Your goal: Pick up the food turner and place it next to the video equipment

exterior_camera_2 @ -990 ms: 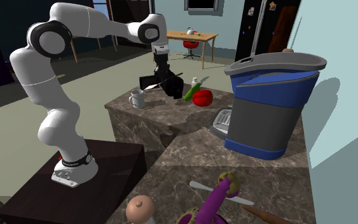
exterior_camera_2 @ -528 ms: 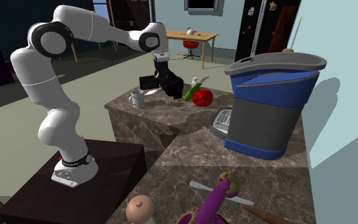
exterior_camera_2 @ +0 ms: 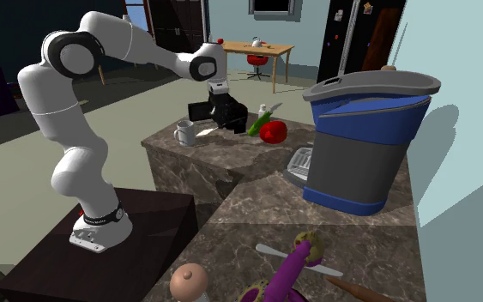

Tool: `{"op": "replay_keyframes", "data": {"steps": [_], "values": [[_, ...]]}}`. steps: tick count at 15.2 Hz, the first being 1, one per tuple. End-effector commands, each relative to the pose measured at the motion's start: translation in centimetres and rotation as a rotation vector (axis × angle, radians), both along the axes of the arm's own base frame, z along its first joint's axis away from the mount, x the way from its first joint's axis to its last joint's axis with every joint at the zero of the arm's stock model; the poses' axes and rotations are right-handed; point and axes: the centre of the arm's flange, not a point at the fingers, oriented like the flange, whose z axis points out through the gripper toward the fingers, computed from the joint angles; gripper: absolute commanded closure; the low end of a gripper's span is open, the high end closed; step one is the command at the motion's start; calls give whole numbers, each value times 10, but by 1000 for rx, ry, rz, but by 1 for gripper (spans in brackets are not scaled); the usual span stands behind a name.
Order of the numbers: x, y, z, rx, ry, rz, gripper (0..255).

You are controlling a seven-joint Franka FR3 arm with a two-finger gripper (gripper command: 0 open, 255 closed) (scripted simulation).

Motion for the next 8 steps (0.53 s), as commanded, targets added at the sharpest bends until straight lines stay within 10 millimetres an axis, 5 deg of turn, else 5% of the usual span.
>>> {"op": "replay_keyframes", "data": {"steps": [1, 8], "values": [[0, -1, -10, 0, 0, 0, 255], [0, -1, -47, 0, 0, 0, 255]]}}
